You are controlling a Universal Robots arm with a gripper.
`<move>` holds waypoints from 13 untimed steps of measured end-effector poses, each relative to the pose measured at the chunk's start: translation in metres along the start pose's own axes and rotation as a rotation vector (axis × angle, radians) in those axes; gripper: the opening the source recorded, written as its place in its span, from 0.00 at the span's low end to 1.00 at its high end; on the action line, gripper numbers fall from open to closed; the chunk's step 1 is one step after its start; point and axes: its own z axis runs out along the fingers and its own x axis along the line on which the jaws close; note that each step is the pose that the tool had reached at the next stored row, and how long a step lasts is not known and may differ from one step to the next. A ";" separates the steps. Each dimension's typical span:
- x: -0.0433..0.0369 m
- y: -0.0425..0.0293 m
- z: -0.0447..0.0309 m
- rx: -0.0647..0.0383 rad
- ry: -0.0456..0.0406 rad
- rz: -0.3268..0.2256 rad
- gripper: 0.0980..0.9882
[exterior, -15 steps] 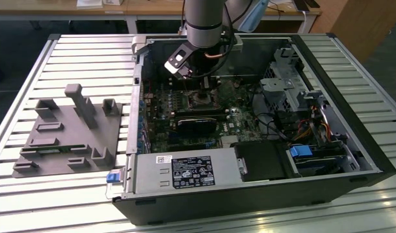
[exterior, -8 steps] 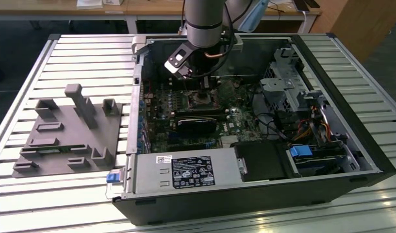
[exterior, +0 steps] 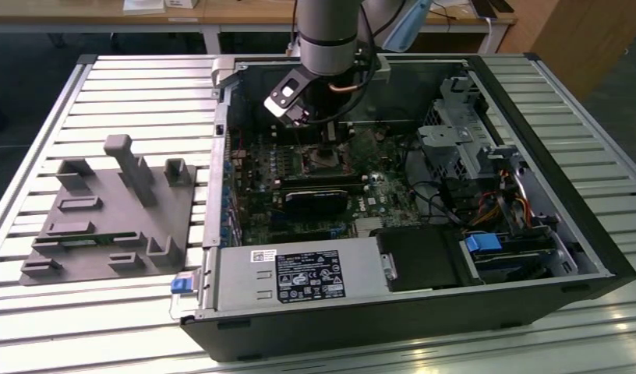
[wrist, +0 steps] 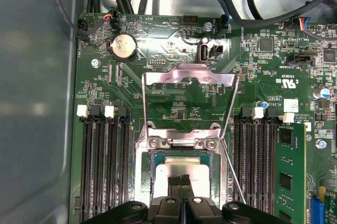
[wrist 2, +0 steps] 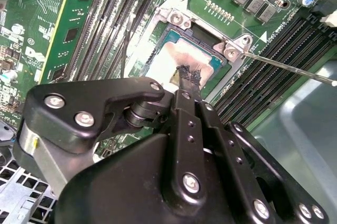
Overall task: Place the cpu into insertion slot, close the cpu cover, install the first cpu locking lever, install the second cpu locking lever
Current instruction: 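Close the cpu cover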
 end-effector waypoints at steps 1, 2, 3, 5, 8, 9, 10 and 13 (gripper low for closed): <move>0.0000 0.0000 -0.0003 0.000 -0.0001 0.000 0.01; 0.0000 0.0000 -0.0007 0.000 -0.0001 0.000 0.01; 0.0000 0.0001 -0.0011 0.000 0.0000 0.000 0.01; -0.0001 0.0003 -0.0022 0.001 0.0000 0.000 0.01; -0.0002 0.0005 -0.0060 0.001 0.0000 0.000 0.01; -0.0002 0.0006 -0.0081 0.001 0.0002 0.000 0.01; -0.0003 0.0007 -0.0106 0.001 0.0001 0.000 0.01; -0.0011 0.0016 -0.0262 0.001 0.0002 0.000 0.01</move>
